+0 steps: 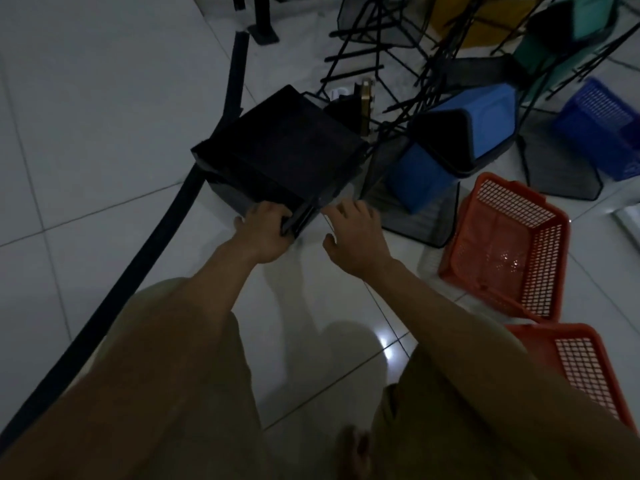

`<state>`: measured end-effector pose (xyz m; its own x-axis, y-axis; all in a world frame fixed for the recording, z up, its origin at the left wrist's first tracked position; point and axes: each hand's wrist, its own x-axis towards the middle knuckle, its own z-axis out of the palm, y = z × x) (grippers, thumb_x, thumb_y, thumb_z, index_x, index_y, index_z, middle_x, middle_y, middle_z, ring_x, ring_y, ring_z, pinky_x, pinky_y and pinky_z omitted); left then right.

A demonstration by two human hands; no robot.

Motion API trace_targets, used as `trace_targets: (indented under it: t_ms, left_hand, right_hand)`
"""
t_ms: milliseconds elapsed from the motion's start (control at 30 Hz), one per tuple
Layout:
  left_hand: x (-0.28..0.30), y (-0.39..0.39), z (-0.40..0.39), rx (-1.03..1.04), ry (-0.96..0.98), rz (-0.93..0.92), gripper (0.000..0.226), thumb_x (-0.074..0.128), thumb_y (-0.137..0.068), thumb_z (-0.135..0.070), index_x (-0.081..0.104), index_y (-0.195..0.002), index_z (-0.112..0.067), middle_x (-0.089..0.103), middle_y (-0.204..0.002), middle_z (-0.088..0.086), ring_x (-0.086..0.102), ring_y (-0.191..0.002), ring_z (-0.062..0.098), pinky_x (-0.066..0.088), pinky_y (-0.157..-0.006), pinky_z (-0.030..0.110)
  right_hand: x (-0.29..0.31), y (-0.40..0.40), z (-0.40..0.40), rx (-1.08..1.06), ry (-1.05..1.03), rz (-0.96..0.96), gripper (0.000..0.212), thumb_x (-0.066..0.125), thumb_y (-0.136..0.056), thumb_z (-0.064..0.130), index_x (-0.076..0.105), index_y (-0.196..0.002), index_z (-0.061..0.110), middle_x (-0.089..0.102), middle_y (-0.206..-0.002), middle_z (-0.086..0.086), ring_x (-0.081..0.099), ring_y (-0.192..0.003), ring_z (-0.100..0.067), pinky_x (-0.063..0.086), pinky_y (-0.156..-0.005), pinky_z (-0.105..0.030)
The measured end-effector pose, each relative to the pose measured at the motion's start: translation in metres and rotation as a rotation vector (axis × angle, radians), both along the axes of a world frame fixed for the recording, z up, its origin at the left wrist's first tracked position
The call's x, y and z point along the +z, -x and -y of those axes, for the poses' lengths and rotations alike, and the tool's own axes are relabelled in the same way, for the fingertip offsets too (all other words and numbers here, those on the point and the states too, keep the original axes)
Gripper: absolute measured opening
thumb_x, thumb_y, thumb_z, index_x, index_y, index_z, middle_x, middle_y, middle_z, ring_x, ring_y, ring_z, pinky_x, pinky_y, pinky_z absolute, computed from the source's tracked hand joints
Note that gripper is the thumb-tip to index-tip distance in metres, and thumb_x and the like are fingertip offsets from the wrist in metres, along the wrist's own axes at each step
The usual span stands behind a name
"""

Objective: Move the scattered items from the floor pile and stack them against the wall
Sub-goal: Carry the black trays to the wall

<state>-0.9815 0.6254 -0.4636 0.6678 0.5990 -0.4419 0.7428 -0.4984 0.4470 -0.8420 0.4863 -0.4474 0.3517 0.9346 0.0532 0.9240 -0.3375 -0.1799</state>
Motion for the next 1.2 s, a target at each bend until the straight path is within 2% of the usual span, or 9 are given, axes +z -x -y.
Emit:
trace_targets:
  t_ms: [100, 200, 467, 633, 733, 833, 967, 1067, 1200]
  left_hand:
    - [-0.005, -0.003, 0.001, 0.003, 0.029, -0.019, 0.050, 0.065, -0.070, -0.052, 0.049, -0.113, -0.033, 0.048, -0.124, 0.001, 0.047, -0.117, 0.031, 0.040, -0.098, 0.056]
    - [-0.009, -0.010, -0.003, 0.033, 0.033, 0.006, 0.039, 0.065, -0.079, -0.042, 0.044, -0.108, -0.027, 0.045, -0.119, 0.005, 0.048, -0.107, 0.028, 0.045, -0.093, 0.049]
    - [-0.009, 0.009, -0.013, -0.038, 0.016, -0.005, 0.054, 0.064, -0.088, -0.030, 0.043, -0.136, -0.020, 0.043, -0.140, 0.004, 0.046, -0.120, 0.025, 0.041, -0.101, 0.037]
    - [-0.006, 0.015, -0.016, 0.094, -0.027, -0.004, 0.043, 0.063, -0.088, -0.028, 0.051, -0.129, -0.026, 0.046, -0.138, 0.005, 0.040, -0.124, 0.027, 0.038, -0.097, 0.031]
    - [-0.003, 0.010, -0.017, 0.239, -0.104, -0.110, 0.034, 0.061, -0.085, -0.030, 0.055, -0.118, -0.023, 0.051, -0.129, 0.009, 0.038, -0.123, 0.030, 0.037, -0.098, 0.040]
    - [0.003, 0.001, -0.012, 0.298, -0.173, -0.308, 0.053, 0.056, -0.088, -0.039, 0.045, -0.137, -0.020, 0.038, -0.146, 0.010, 0.020, -0.139, 0.035, 0.013, -0.111, 0.057]
    - [0.001, -0.012, -0.006, 0.229, -0.294, -0.486, 0.074, 0.056, -0.088, -0.045, 0.023, -0.150, -0.022, 0.017, -0.155, 0.011, 0.006, -0.142, 0.040, -0.008, -0.108, 0.069]
    - [-0.011, -0.018, -0.005, 0.106, -0.397, -0.304, 0.060, 0.061, -0.084, -0.025, 0.040, -0.140, -0.028, 0.037, -0.142, 0.009, 0.025, -0.134, 0.038, -0.004, -0.109, 0.067]
    - [-0.014, -0.016, -0.006, 0.121, -0.261, -0.155, 0.056, 0.054, -0.082, -0.001, 0.049, -0.133, -0.025, 0.059, -0.116, 0.004, 0.049, -0.117, 0.025, 0.002, -0.111, 0.060]
  right_hand:
    - [-0.014, -0.006, -0.012, -0.006, -0.048, 0.069, 0.047, 0.070, -0.069, 0.016, 0.062, -0.115, 0.015, 0.058, -0.093, -0.007, 0.057, -0.087, -0.030, 0.037, -0.096, -0.056]
    - [-0.021, -0.009, -0.033, -0.079, -0.056, 0.076, 0.042, 0.069, -0.073, 0.016, 0.060, -0.114, 0.014, 0.062, -0.091, -0.006, 0.060, -0.088, -0.029, 0.024, -0.105, -0.061]
    - [-0.030, -0.007, -0.055, -0.003, 0.224, 0.167, 0.075, 0.063, -0.085, 0.018, 0.027, -0.151, 0.022, 0.036, -0.141, -0.015, 0.040, -0.122, -0.035, 0.037, -0.097, -0.046]
    - [-0.024, -0.005, -0.058, -0.064, 0.072, 0.123, 0.067, 0.059, -0.087, 0.011, 0.035, -0.148, 0.024, 0.040, -0.149, -0.003, 0.041, -0.129, -0.032, 0.030, -0.103, -0.042]
    - [-0.023, -0.007, -0.053, -0.079, -0.075, 0.101, 0.058, 0.056, -0.085, 0.003, 0.046, -0.140, 0.020, 0.052, -0.142, -0.003, 0.049, -0.126, -0.034, 0.028, -0.107, -0.043]
    - [-0.028, -0.009, -0.048, -0.114, -0.219, 0.077, 0.059, 0.062, -0.072, -0.009, 0.060, -0.127, 0.011, 0.068, -0.121, -0.009, 0.062, -0.110, -0.040, 0.035, -0.104, -0.051]
    - [-0.033, -0.015, -0.042, -0.112, -0.382, 0.088, 0.059, 0.063, -0.061, -0.015, 0.068, -0.115, 0.007, 0.074, -0.097, -0.011, 0.069, -0.093, -0.040, 0.044, -0.096, -0.056]
    - [-0.029, -0.022, -0.038, -0.086, -0.495, 0.084, 0.054, 0.053, -0.065, -0.010, 0.068, -0.114, 0.008, 0.074, -0.096, -0.011, 0.069, -0.093, -0.040, 0.045, -0.096, -0.056]
    - [-0.032, -0.026, -0.043, -0.043, -0.484, 0.065, 0.052, 0.055, -0.069, -0.006, 0.067, -0.118, 0.010, 0.074, -0.098, -0.010, 0.068, -0.099, -0.039, 0.043, -0.098, -0.056]
